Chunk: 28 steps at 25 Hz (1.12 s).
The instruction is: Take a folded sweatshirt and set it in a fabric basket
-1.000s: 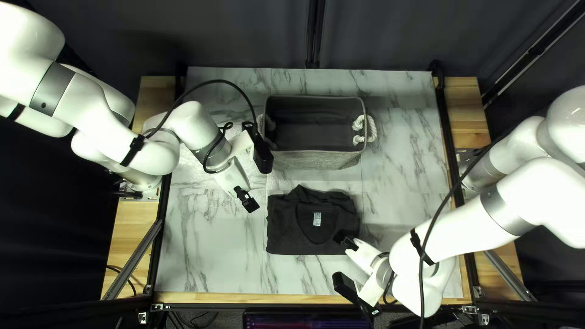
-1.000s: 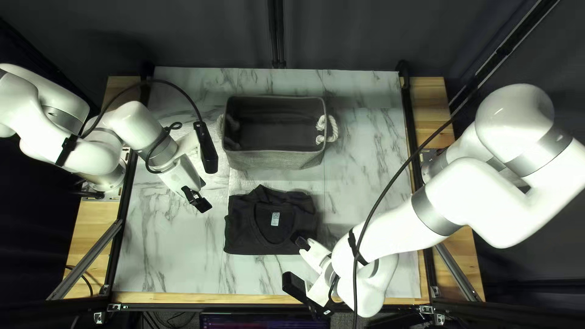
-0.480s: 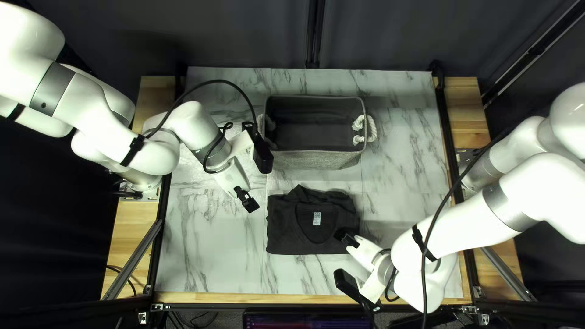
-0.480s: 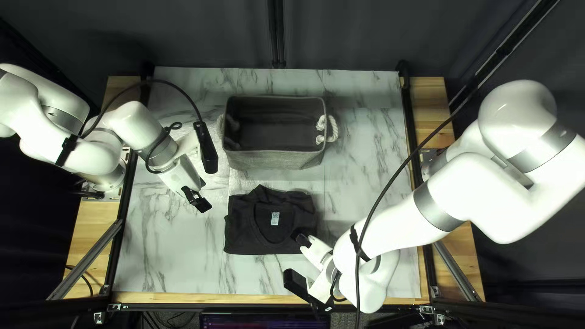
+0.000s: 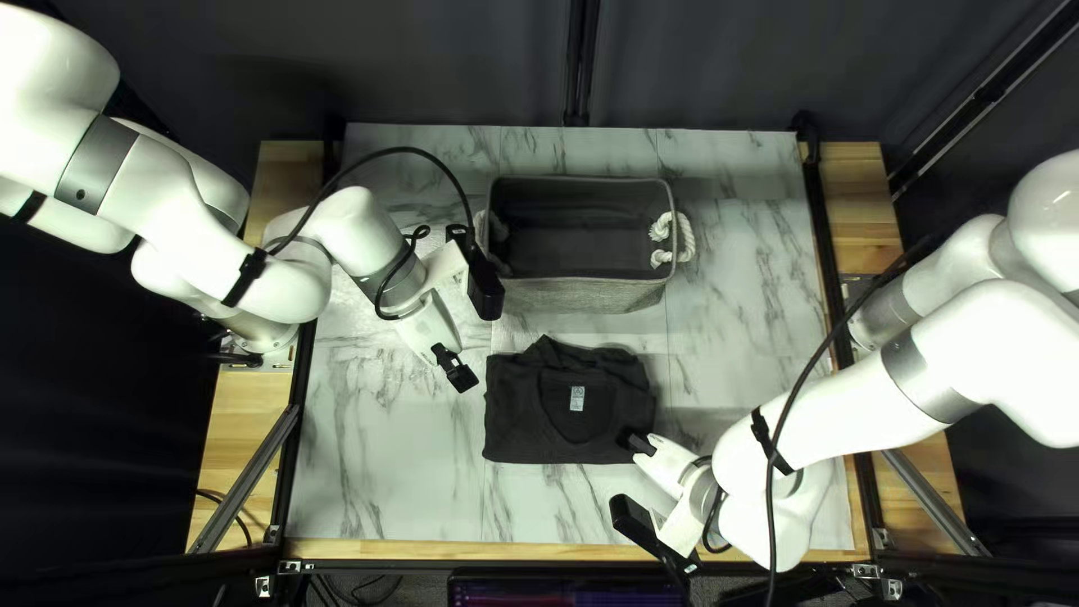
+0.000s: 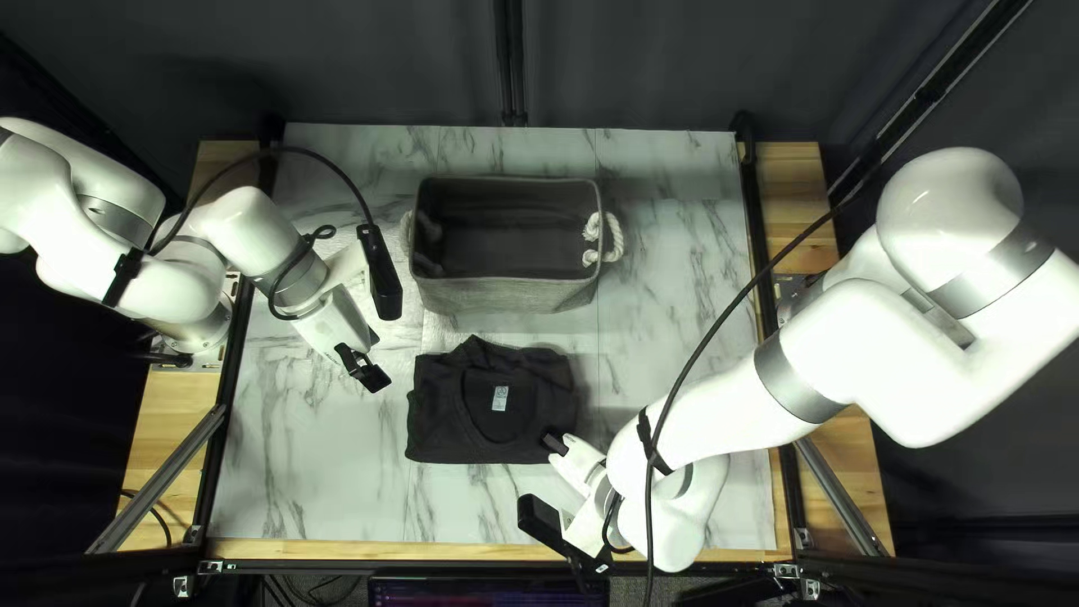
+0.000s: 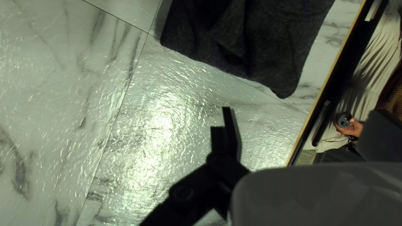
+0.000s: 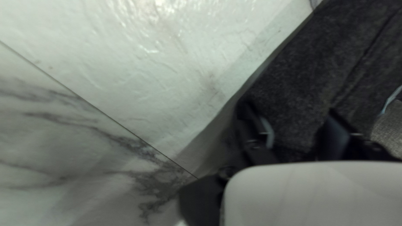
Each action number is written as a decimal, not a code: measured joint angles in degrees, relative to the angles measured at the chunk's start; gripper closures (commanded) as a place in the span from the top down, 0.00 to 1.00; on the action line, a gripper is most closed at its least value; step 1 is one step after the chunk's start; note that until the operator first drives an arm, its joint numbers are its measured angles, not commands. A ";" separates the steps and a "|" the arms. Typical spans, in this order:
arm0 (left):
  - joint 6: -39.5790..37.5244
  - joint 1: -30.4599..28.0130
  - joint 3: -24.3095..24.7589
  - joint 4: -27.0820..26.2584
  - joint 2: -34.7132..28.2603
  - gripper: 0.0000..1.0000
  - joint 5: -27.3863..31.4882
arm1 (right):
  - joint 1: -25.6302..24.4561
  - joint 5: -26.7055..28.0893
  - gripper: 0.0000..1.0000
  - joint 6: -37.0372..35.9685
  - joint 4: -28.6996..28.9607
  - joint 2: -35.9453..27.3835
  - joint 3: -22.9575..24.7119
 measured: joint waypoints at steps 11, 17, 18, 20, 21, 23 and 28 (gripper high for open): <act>0.00 0.00 0.00 0.00 0.00 1.00 0.00 | 2.08 1.92 0.00 0.13 1.16 -1.66 0.95; 0.31 -0.07 -0.03 -0.52 0.33 1.00 0.02 | 2.02 1.60 0.00 -0.84 1.80 -1.41 0.47; 0.71 -0.08 -0.40 -1.02 1.05 1.00 -0.10 | 2.03 1.55 0.00 -0.89 1.83 -1.44 0.51; 2.32 0.07 -1.35 -2.35 2.61 1.00 -0.31 | 2.08 1.47 0.00 -1.00 1.89 -1.42 0.50; 3.62 0.30 -1.91 -3.30 3.39 1.00 -0.23 | 2.09 1.46 0.00 -1.11 1.94 -1.34 0.40; 5.64 0.72 -2.86 -4.87 4.57 1.00 0.06 | 2.09 1.43 0.00 -1.37 2.05 -1.13 0.17; 6.25 0.82 -3.08 -5.35 4.83 1.00 0.16 | 2.08 1.46 0.00 -1.79 2.16 -1.07 -0.04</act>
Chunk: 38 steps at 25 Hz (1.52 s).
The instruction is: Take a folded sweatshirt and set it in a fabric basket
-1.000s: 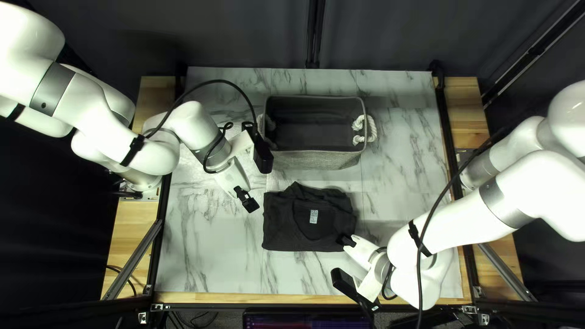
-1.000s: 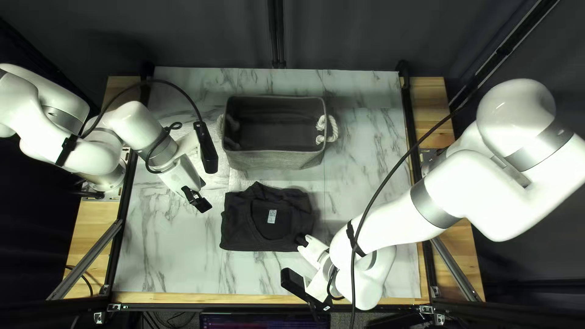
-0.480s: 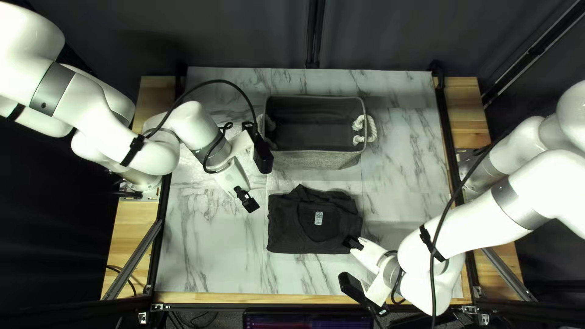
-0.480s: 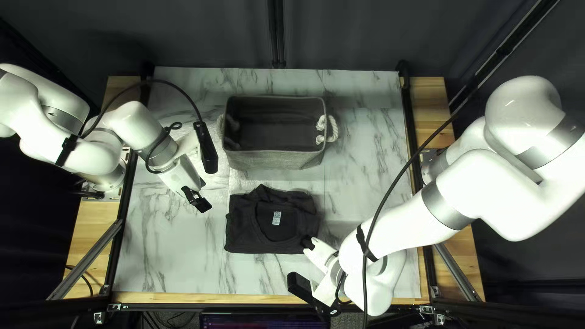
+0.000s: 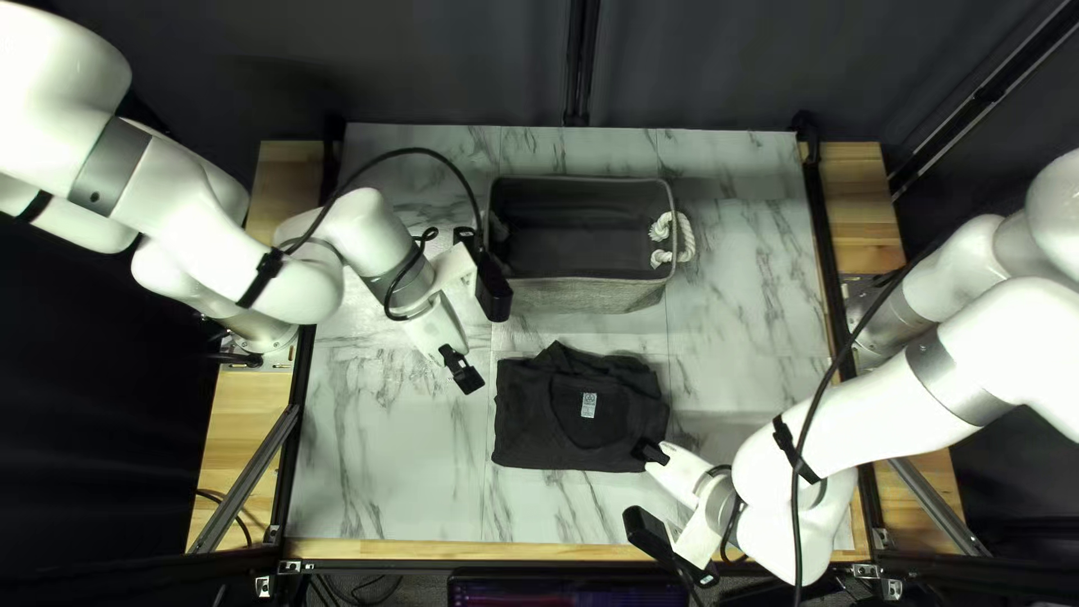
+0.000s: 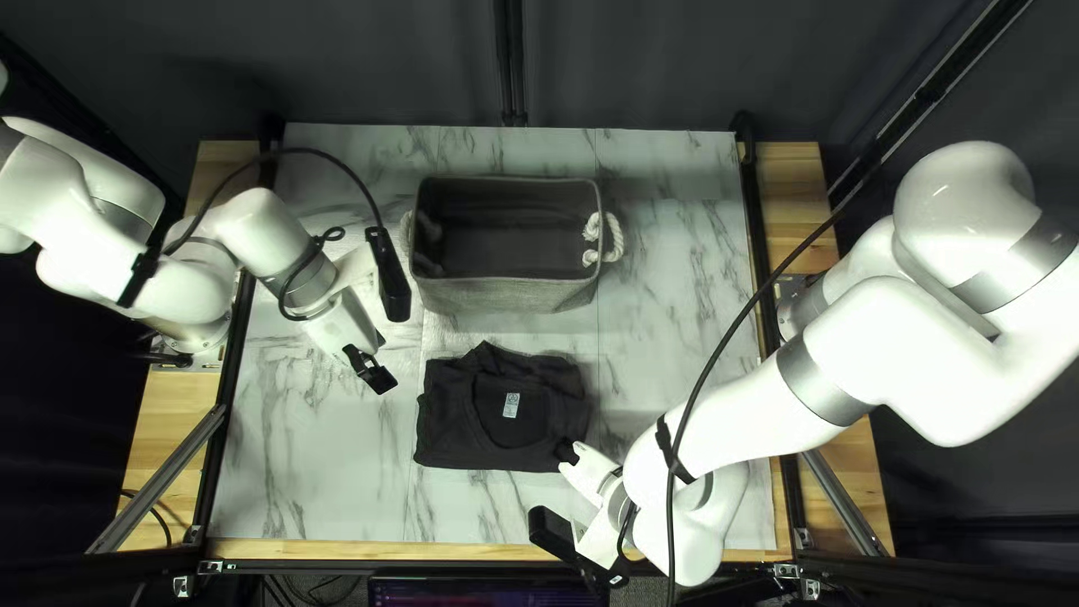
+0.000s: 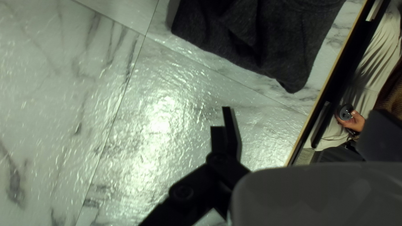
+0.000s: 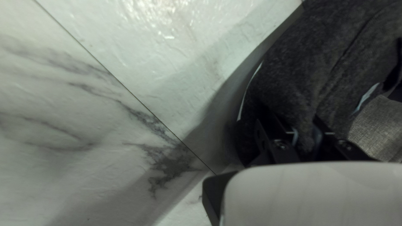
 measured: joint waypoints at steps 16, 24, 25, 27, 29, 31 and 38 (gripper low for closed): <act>1.86 -0.95 0.32 -1.64 1.04 1.00 -1.32 | 0.41 0.06 0.00 -0.04 -0.32 -0.63 0.48; 20.49 -5.63 -3.22 -21.72 13.37 1.00 -8.73 | 0.35 0.19 0.00 -0.57 -0.06 -0.18 -0.17; 22.53 -5.77 -4.24 -24.08 15.03 1.00 -9.15 | 0.34 0.21 0.00 -0.64 0.00 -0.12 -0.23; 25.92 -6.12 -5.94 -28.31 17.78 1.00 -9.97 | 0.39 0.27 0.00 -0.68 0.06 -0.09 -0.25; 29.19 -6.46 -7.22 -32.34 19.98 1.00 -10.71 | 0.43 0.28 0.00 -0.60 0.07 -0.10 -0.13; 31.50 -6.78 -8.28 -34.95 21.34 1.00 -11.49 | 0.43 0.28 0.00 -0.55 0.06 -0.09 -0.10; 36.65 -5.75 -6.28 -37.15 18.64 1.00 -11.93 | 0.25 0.20 0.00 -0.56 0.12 0.32 -0.41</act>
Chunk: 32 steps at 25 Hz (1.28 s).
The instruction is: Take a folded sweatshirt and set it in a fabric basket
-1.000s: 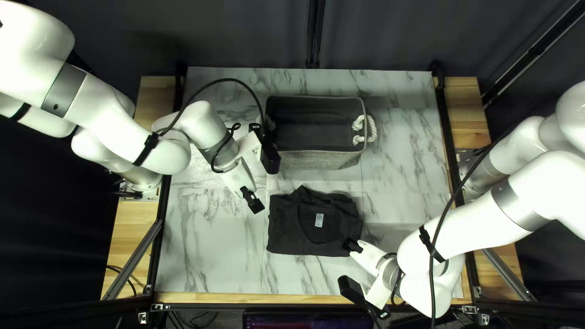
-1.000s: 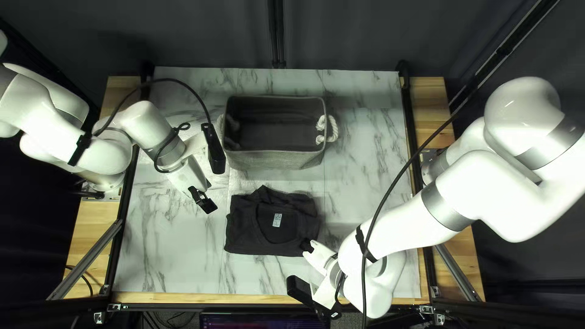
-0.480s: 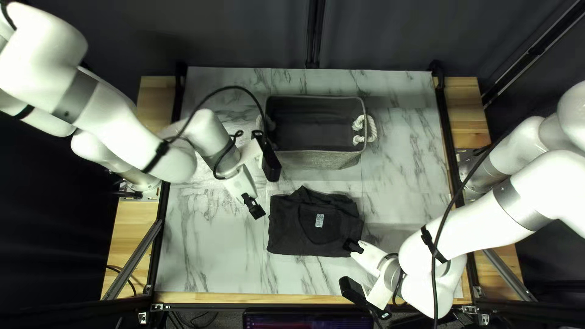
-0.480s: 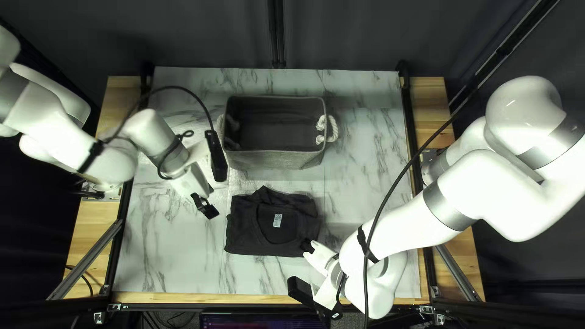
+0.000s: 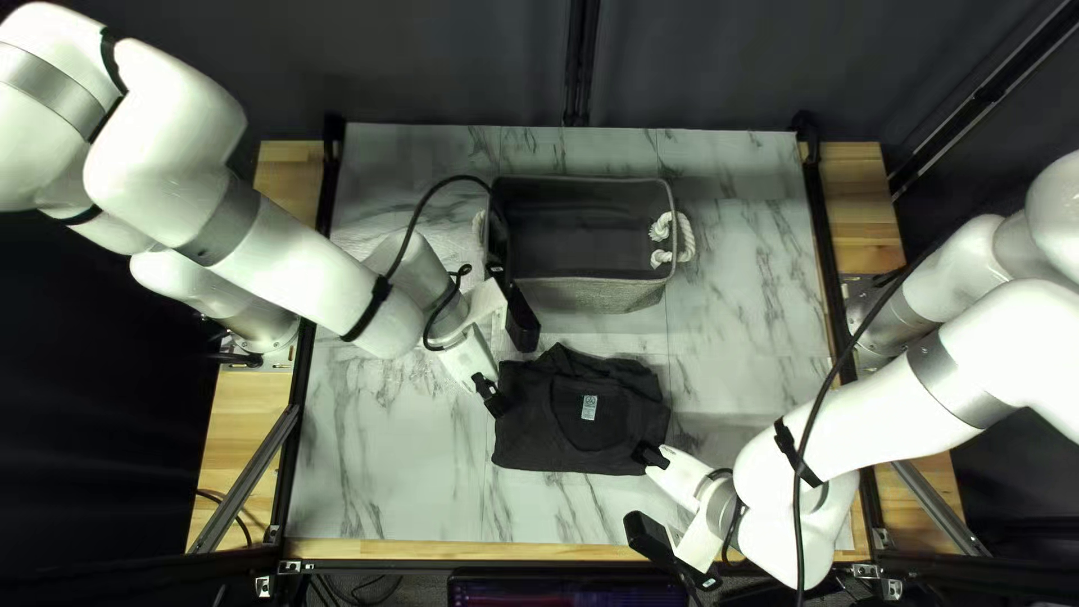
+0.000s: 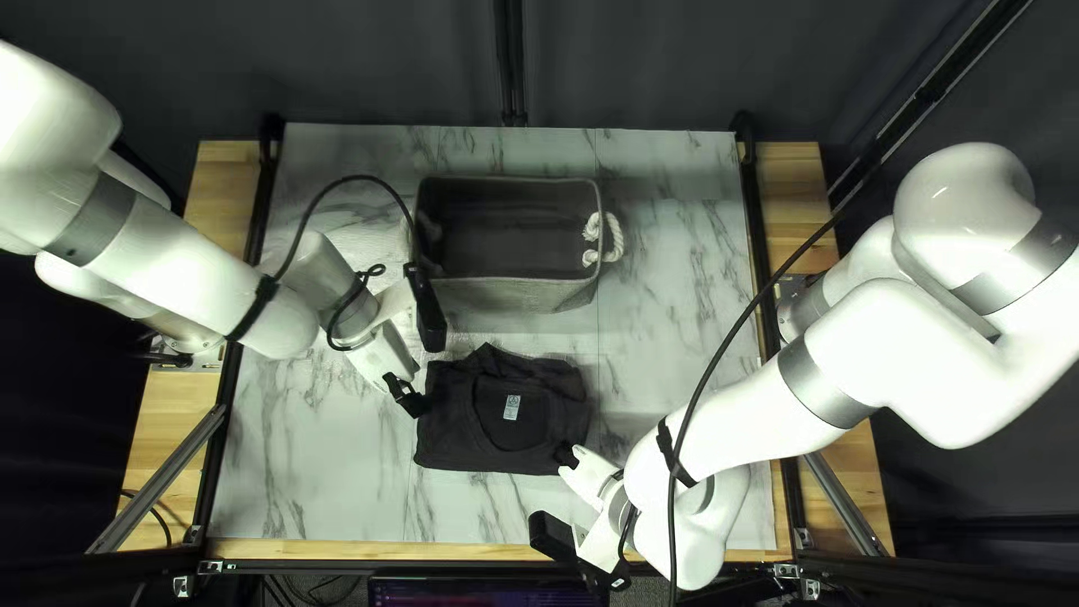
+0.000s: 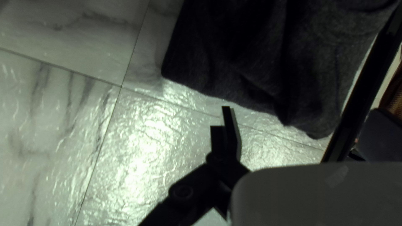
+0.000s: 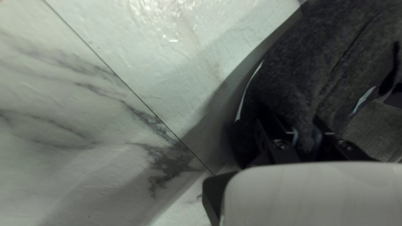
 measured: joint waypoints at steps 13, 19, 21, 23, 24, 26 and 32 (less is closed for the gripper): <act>22.79 0.43 -2.05 -19.05 4.98 1.00 -1.01 | -0.36 0.18 0.00 -0.35 0.37 0.70 -0.71; 32.08 -0.71 -4.00 -27.88 7.15 1.00 -2.38 | -0.39 0.37 0.00 -0.68 0.57 0.63 -0.86; 34.71 -1.08 -4.63 -30.56 7.76 1.00 -3.03 | -0.35 0.44 0.00 -0.69 0.56 0.58 -0.85; 36.36 -1.49 -5.03 -32.22 8.04 1.00 -3.77 | -0.34 0.45 0.00 -0.69 0.53 0.58 -0.81; 36.80 -1.64 -5.11 -32.69 8.07 1.00 -4.04 | -0.34 0.46 0.00 -0.69 0.52 0.57 -0.81; 37.21 -1.89 -5.13 -33.36 8.08 1.00 -4.39 | -0.34 0.46 0.00 -0.70 0.52 0.57 -0.80; 37.81 -2.20 -4.15 -35.32 7.47 1.00 -4.71 | -0.45 0.45 0.00 -0.83 0.59 0.71 -0.91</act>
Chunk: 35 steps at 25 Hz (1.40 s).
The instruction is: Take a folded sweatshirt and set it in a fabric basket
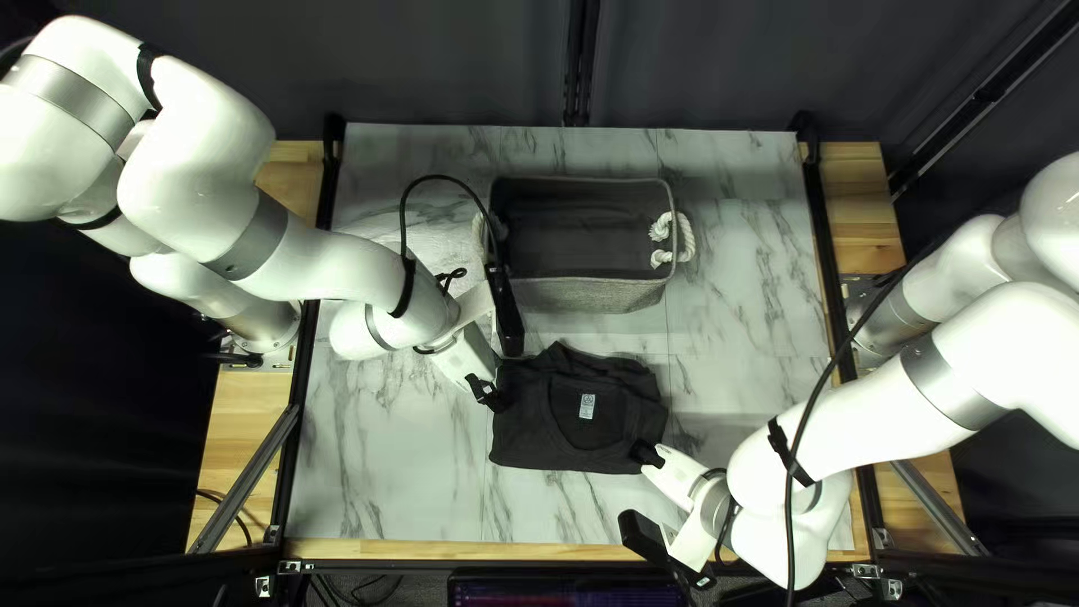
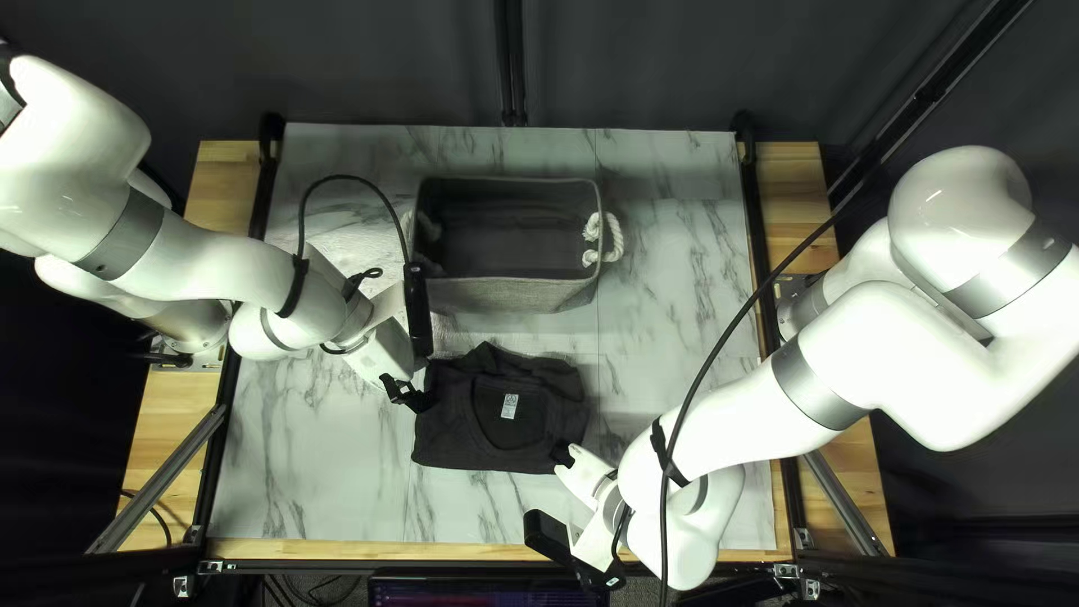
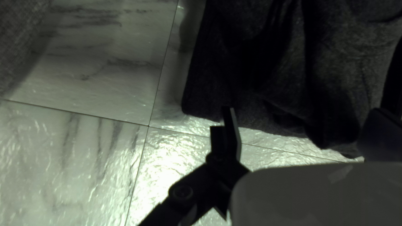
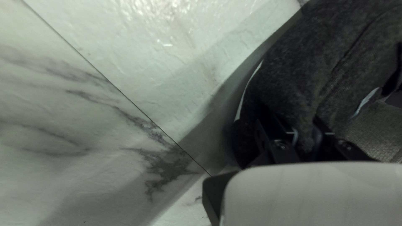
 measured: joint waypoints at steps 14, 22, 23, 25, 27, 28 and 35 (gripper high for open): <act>-4.89 0.55 -2.54 4.03 2.92 1.00 1.70 | -0.08 0.59 0.00 -0.85 0.72 0.28 -0.70; -5.87 1.24 -3.31 5.08 4.35 1.00 2.79 | -0.24 0.67 0.00 -1.17 0.89 0.52 -1.03; -6.51 1.22 -3.49 5.70 4.49 1.00 2.79 | -0.26 0.68 0.00 -1.21 0.91 0.54 -1.07; -7.81 1.10 -3.95 6.96 4.81 1.00 2.76 | -0.28 0.71 0.00 -1.29 0.95 0.54 -1.12; -8.84 0.96 -4.40 7.92 5.18 1.00 2.71 | -0.30 0.75 0.00 -1.37 0.99 0.54 -1.18; -9.24 0.94 -4.50 8.29 5.28 1.00 2.71 | -0.30 0.78 0.00 -1.41 1.00 0.54 -1.22; -8.96 1.32 -4.41 7.82 5.78 1.00 3.30 | -0.21 0.94 0.00 -1.45 1.00 0.58 -1.32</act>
